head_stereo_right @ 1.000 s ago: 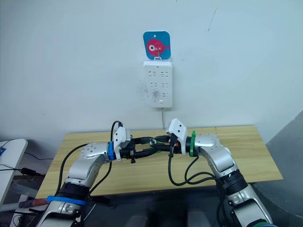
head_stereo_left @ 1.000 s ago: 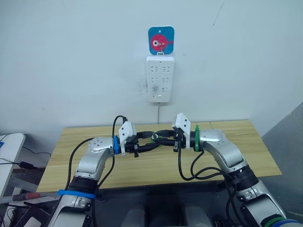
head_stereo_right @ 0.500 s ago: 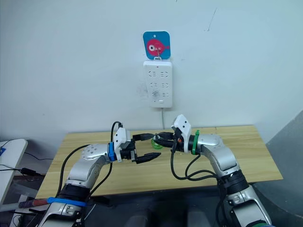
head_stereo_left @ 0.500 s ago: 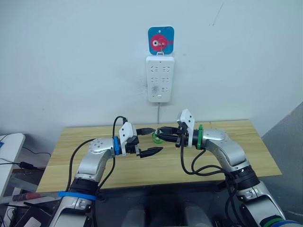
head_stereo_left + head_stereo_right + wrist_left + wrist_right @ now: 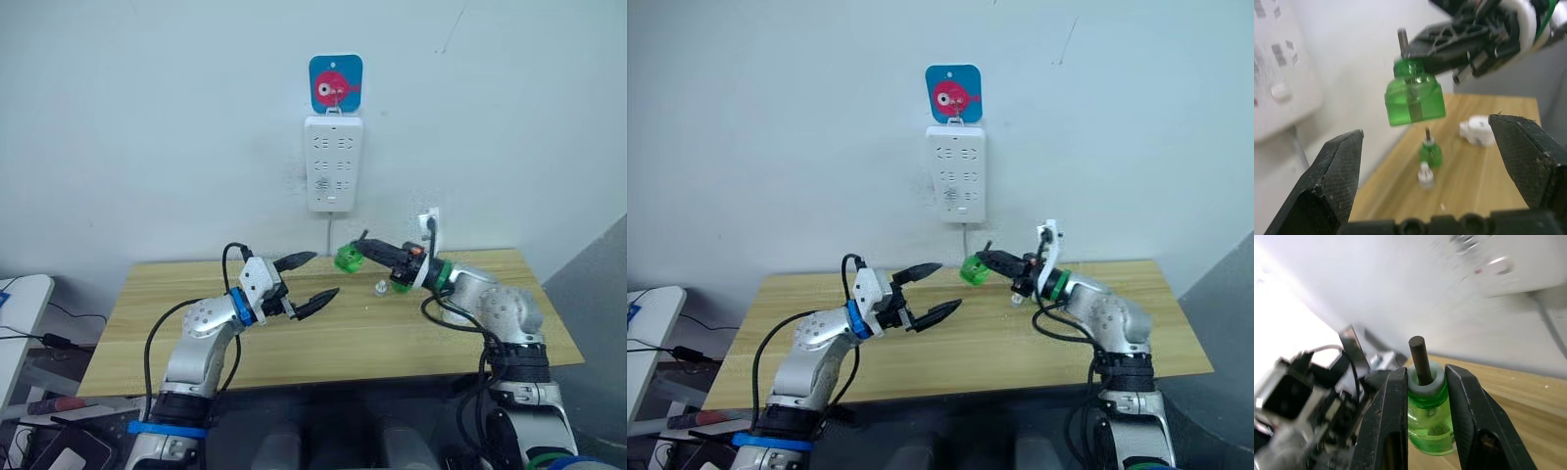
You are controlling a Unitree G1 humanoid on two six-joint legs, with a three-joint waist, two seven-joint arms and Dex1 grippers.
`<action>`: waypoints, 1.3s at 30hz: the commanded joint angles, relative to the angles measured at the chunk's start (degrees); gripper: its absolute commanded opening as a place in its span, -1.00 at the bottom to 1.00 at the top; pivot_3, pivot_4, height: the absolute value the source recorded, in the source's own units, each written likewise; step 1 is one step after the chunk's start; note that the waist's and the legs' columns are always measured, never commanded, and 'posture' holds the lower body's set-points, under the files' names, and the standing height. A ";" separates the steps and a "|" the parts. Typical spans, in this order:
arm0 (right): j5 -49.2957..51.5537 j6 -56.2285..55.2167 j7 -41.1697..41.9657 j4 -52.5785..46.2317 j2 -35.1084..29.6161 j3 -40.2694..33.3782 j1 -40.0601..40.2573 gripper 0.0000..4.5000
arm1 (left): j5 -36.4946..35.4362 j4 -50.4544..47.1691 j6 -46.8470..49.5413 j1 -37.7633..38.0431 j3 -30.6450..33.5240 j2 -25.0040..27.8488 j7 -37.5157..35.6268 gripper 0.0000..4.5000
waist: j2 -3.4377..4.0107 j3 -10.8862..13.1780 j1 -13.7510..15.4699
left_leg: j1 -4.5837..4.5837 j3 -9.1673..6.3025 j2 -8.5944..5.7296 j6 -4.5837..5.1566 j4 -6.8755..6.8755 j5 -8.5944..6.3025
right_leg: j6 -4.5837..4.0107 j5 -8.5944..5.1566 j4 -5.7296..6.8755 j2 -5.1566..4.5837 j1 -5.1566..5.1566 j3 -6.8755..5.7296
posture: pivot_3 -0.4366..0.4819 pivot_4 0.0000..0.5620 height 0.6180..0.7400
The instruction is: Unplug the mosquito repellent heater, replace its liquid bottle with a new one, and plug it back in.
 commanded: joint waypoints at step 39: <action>25.38 8.72 -20.21 -2.57 4.60 -8.47 -1.68 -0.65 | 3.75 9.10 -12.50 -8.40 -2.33 -6.58 10.45 0.92 | 0.00 0.00 -0.28 | -0.04 0.12 0.01 0.06 -0.01 0.02 | 0.01 0.00 0.00 0.08 0.01 -0.01 | -0.12 -0.64 1.00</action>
